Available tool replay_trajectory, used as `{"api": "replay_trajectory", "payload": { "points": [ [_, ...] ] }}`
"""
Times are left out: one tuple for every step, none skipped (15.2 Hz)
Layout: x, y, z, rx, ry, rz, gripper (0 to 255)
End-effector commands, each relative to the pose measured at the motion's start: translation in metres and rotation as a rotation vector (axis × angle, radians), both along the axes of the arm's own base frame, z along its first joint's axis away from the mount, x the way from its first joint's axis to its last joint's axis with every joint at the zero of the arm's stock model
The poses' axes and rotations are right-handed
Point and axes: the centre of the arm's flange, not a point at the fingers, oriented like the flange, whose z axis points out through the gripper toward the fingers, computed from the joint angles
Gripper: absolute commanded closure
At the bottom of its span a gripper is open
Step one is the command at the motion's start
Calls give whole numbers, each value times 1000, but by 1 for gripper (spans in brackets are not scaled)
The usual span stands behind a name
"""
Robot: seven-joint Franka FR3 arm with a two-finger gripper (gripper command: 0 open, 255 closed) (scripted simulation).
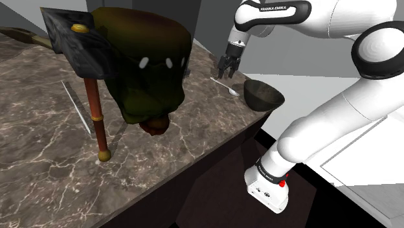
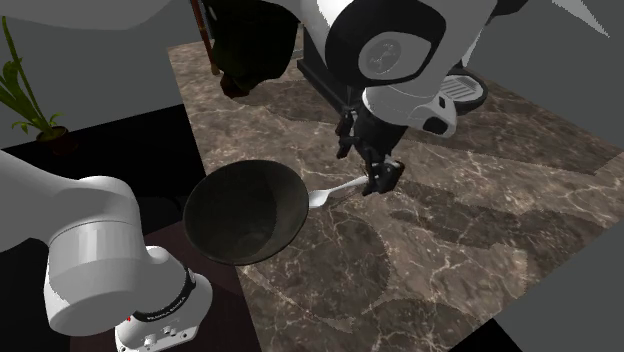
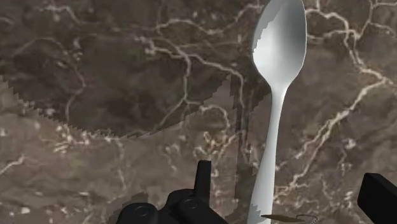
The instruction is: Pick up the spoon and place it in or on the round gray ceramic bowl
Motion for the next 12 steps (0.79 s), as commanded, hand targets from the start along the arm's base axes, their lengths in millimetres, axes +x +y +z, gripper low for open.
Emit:
{"api": "replay_trajectory", "payload": {
  "points": [
    [-1,1,-11,2,0,1,0],
    [-2,2,-16,2,0,1,0],
    [-3,3,-21,2,0,1,0],
    [-4,4,-29,2,0,1,0],
    [-4,4,-29,2,0,1,0],
    [-4,4,-29,2,0,1,0],
    [-4,4,-29,2,0,1,0],
    [-4,4,-29,2,0,1,0],
    [-4,4,-29,2,0,1,0],
    [-4,4,-29,2,0,1,0],
    [-4,4,-29,2,0,1,0],
    [-4,4,-29,2,0,1,0]
  ]
}}
